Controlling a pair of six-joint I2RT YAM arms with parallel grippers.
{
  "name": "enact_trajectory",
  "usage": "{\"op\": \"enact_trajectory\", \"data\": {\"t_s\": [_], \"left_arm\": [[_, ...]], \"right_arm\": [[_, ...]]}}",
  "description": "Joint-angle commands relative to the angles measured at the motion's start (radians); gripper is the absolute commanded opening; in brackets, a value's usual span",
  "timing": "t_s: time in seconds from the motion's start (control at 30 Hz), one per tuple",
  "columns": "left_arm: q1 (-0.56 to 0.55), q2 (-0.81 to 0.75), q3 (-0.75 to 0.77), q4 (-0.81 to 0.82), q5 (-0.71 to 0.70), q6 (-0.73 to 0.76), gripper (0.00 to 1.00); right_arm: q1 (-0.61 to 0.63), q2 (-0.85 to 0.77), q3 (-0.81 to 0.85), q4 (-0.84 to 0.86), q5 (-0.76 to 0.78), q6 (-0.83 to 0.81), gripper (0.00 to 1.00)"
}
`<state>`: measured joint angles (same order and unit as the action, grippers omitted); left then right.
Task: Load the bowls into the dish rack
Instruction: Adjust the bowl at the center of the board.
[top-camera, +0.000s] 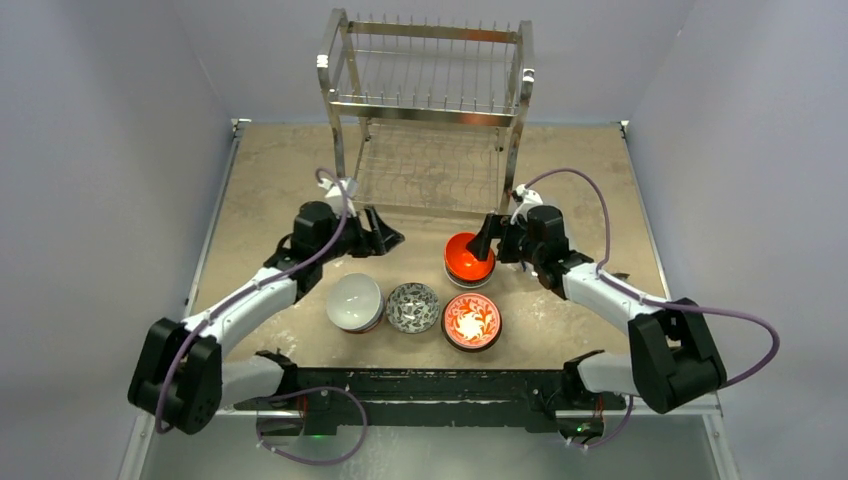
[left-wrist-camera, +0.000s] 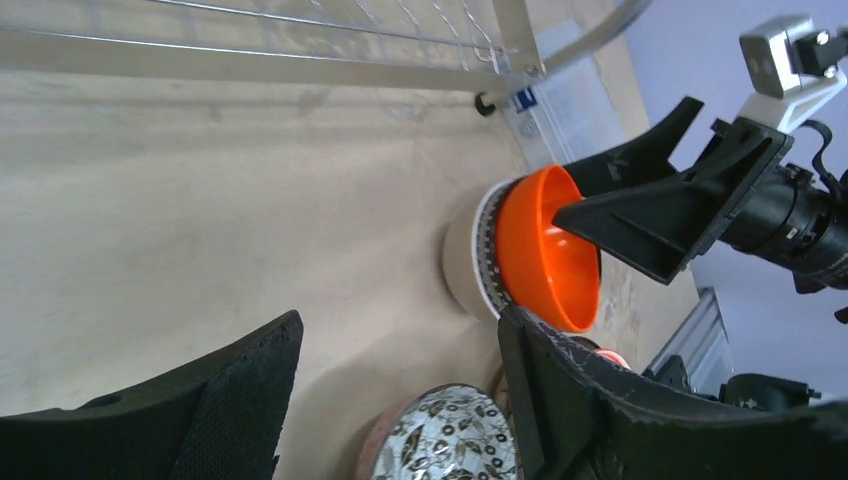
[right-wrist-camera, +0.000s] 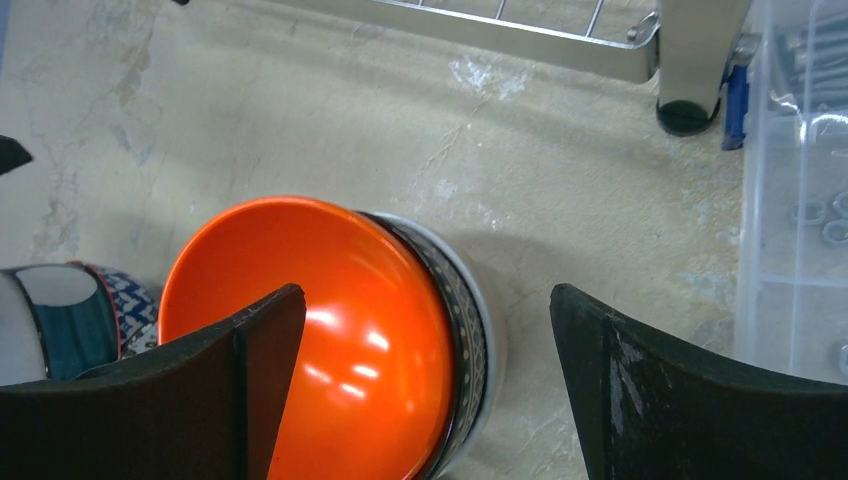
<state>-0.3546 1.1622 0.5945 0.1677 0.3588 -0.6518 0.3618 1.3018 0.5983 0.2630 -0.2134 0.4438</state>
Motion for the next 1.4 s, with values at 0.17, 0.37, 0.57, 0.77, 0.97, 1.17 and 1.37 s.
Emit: {"op": "enact_trajectory", "data": {"t_s": [0.17, 0.37, 0.57, 0.77, 0.97, 1.17, 1.37], "left_arm": [[-0.299, 0.264, 0.216, 0.099, -0.169, -0.027, 0.65], [-0.372, 0.416, 0.319, 0.060, -0.221, 0.010, 0.62], [-0.379, 0.483, 0.350, 0.019, -0.237, 0.035, 0.54], [-0.392, 0.530, 0.347, -0.004, -0.265, 0.036, 0.42], [-0.407, 0.518, 0.332, 0.028, -0.264, 0.025, 0.40], [-0.409, 0.400, 0.295, 0.054, -0.306, 0.028, 0.54], [-0.409, 0.206, 0.181, 0.088, -0.444, 0.014, 0.71]], "right_arm": [[0.004, -0.115, -0.072, 0.008, -0.083, 0.025, 0.95], [0.003, -0.164, -0.082, -0.023, -0.070, 0.023, 0.95], [0.004, -0.192, -0.086, -0.039, -0.061, 0.021, 0.95], [0.003, -0.192, -0.082, -0.046, -0.046, 0.016, 0.94], [0.003, -0.182, -0.087, -0.041, -0.037, 0.015, 0.93], [0.003, -0.193, -0.098, -0.026, -0.040, 0.022, 0.93], [-0.001, -0.286, -0.150, 0.066, -0.109, 0.039, 0.99]]}}
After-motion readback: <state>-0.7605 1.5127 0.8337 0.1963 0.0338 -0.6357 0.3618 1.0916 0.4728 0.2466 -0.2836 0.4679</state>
